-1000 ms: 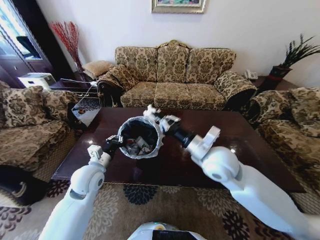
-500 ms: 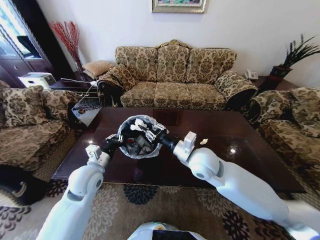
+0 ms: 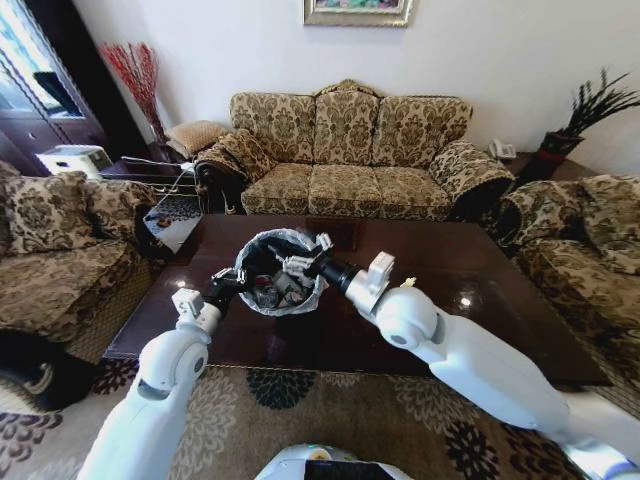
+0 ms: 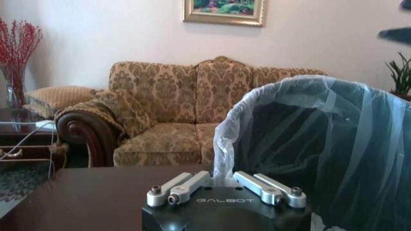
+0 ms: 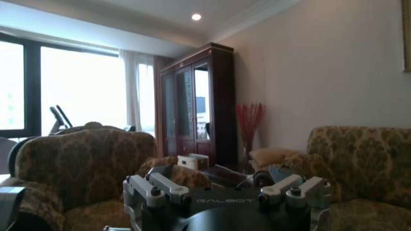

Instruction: Move to the front of the table and place the trash on the table into the trash bin.

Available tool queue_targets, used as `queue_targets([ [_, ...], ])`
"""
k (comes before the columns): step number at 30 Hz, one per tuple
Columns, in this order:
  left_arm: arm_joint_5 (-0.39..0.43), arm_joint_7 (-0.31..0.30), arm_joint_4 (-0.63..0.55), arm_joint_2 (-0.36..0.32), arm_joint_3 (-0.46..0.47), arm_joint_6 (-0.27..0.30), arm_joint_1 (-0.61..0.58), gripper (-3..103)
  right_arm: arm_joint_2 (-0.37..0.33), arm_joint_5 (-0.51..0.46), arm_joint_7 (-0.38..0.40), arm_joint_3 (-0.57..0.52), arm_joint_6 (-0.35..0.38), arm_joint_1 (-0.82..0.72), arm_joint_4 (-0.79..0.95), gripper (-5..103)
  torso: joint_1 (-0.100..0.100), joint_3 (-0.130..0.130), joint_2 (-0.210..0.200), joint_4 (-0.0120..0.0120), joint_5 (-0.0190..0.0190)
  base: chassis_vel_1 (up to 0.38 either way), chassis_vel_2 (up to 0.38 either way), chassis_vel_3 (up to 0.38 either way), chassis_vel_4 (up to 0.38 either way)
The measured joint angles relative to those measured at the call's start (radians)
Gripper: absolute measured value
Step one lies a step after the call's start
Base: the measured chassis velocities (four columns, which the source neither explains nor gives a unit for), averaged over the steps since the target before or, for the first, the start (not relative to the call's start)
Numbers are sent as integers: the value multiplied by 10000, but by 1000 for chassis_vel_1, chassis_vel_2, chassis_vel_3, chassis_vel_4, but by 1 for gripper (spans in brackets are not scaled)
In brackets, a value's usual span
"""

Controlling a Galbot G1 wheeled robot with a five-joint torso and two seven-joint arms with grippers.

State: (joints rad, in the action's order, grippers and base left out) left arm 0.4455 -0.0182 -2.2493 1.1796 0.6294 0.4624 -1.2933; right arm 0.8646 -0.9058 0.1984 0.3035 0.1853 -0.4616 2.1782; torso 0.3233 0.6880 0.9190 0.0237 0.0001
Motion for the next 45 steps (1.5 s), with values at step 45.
queue_targets([
  [45,-186,-65,-325,228,96,-245,-354,1,2726,2993,435,-4060,-597,-3351,-7286,100,-1,-1,0,12,-2,-60,-82,57,81],
])
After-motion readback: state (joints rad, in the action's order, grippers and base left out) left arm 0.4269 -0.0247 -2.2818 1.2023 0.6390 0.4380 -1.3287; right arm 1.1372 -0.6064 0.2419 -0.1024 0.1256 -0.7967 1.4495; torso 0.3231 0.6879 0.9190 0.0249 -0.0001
